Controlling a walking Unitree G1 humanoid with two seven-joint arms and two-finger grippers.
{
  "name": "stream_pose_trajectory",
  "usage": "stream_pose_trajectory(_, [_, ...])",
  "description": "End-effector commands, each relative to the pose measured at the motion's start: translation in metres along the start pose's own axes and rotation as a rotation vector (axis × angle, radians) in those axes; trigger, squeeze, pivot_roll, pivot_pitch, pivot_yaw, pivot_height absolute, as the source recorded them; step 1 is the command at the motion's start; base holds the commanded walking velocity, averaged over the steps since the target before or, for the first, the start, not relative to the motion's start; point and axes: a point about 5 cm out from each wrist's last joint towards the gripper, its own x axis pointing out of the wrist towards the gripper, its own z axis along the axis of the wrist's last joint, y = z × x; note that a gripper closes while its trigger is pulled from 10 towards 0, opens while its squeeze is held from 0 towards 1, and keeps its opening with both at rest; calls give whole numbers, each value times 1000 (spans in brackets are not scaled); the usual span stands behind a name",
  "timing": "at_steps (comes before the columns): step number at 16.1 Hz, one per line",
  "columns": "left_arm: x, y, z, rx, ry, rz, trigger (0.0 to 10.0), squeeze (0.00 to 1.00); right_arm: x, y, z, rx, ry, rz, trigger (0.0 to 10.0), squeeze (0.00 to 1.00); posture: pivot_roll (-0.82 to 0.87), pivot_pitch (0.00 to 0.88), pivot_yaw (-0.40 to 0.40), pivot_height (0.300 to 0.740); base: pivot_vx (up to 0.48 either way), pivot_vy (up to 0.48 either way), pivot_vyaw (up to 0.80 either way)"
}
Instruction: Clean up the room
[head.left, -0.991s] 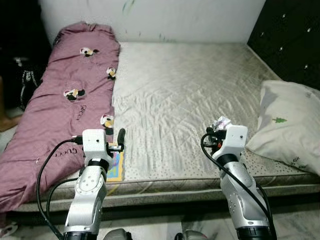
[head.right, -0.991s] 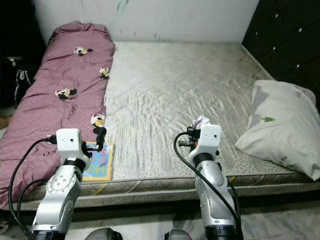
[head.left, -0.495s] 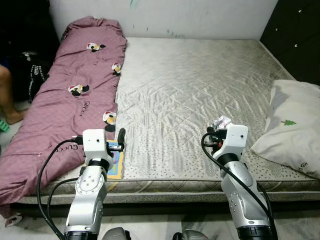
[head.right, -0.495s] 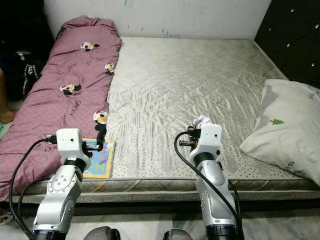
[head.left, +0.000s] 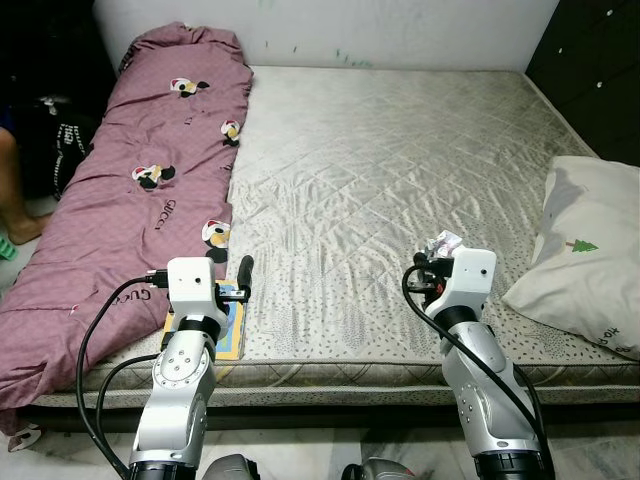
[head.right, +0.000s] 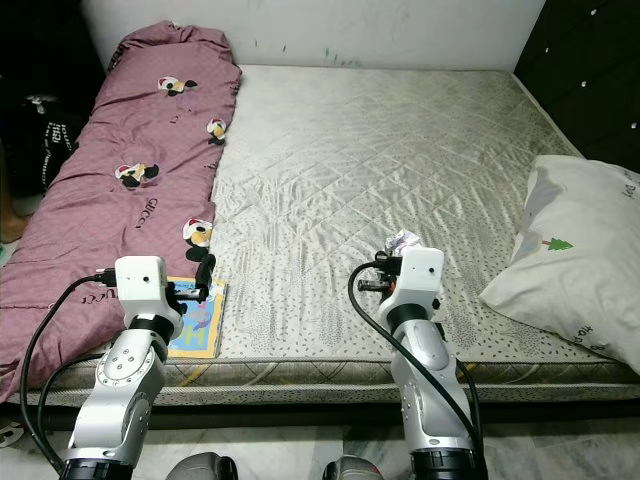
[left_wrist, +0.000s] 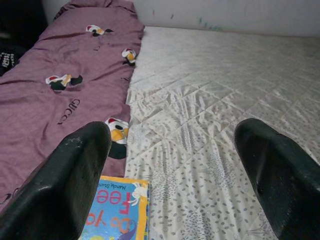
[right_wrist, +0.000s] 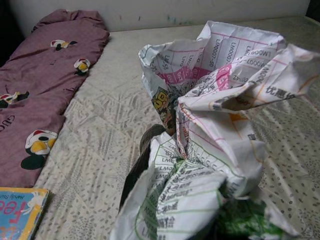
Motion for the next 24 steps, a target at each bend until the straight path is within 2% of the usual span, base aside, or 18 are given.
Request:
stream_pose_trajectory(1, [0,2,3,-7,-5,11,10000,0,2,-2,5,-9,-16,-2,10000,0,-33,0,-13,740,0,0,0])
stream_pose_trajectory(2, [-2,5,0,-45,15,10,10000,0,2,-6,9,-16,-36,-6,10000,0,-33,0,-13,740,0,0,0])
stream_pose_trajectory(3, [-3,4,0,-37,16,10,10000,0,2,-4,9,-17,-37,4,10000,0,-34,0,-14,740,0,0,0])
stream_pose_trajectory(4, [-5,3,0,24,12,-8,10000,0,2,-3,9,-26,-40,12,10000,0,-34,0,-15,740,0,0,0])
stream_pose_trajectory(5, [-5,3,-1,45,1,-3,10000,0,2,-4,9,-31,-38,9,10000,0,-36,0,-15,740,0,0,0])
stream_pose_trajectory(10, [-6,3,-1,38,3,17,10000,0,1,-5,9,-30,-33,4,10000,0,-36,0,-20,740,0,0,0])
stream_pose_trajectory(11, [-7,6,-2,56,-7,22,10000,0,1,-7,7,-72,-29,-20,10000,0,-36,0,-20,740,0,0,0])
stream_pose_trajectory(12, [-8,7,0,150,-37,-4,10000,0,2,-7,6,-145,-50,-34,10000,0,-35,0,-20,740,0,0,0])
stream_pose_trajectory(13, [-9,8,1,226,-67,-18,10000,0,1,-4,4,-123,-46,3,10000,0,-34,0,-19,740,0,0,0])
stream_pose_trajectory(14, [-9,9,2,276,-88,-20,10000,0,0,-2,2,-122,-39,14,10000,0,-34,0,-19,740,0,0,0])
stream_pose_trajectory(15, [-10,11,2,301,-96,-16,10000,0,0,-2,1,-160,-55,-12,10000,0,-34,0,-19,740,0,0,0])
stream_pose_trajectory(18, [-11,10,1,304,-111,-43,10000,0,-2,-2,0,-82,-25,6,10000,0,-35,0,-19,740,0,0,0])
stream_pose_trajectory(19, [-12,10,0,272,-119,-72,10000,0,-3,-2,2,-108,-40,5,10000,0,-35,0,-18,740,0,0,0])
stream_pose_trajectory(21, [-12,13,-1,239,-109,-35,10000,0,-4,-3,1,-93,-48,4,10000,0,-32,0,-18,740,0,0,0])
stream_pose_trajectory(24, [-11,10,1,197,-100,-44,10000,0,-3,-2,0,-80,-36,8,10000,0,-32,0,-17,740,0,0,0])
